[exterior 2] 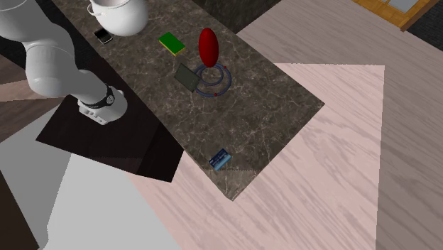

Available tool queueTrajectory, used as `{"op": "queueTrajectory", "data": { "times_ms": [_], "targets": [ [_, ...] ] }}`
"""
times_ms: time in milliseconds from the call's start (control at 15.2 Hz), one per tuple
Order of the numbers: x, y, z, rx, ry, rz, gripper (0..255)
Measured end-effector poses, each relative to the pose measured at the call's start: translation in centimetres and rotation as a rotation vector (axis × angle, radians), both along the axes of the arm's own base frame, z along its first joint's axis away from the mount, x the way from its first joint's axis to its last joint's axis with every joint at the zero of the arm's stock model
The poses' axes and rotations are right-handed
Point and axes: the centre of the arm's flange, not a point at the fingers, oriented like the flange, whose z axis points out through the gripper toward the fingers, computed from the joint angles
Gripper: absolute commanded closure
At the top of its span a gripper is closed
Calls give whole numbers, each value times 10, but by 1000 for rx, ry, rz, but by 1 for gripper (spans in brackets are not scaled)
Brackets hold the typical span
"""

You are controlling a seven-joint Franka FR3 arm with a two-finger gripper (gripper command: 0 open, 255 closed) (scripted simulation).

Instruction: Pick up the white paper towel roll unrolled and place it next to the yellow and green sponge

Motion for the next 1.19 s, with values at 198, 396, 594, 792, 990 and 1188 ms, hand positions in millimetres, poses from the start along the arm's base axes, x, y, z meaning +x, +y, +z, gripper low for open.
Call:
{"op": "queueTrajectory", "data": {
  "times_ms": [198, 396, 594, 792, 990, 1188],
  "targets": [
    [-1, 0, -15, 0, 0, 0, 255],
    [0, 1, -32, 0, 0, 0, 255],
    [0, 0, -47, 0, 0, 0, 255],
    [0, 0, -62, 0, 0, 0, 255],
    [0, 1, -78, 0, 0, 0, 255],
    [0, -1, -93, 0, 0, 0, 255]
  ]
}}
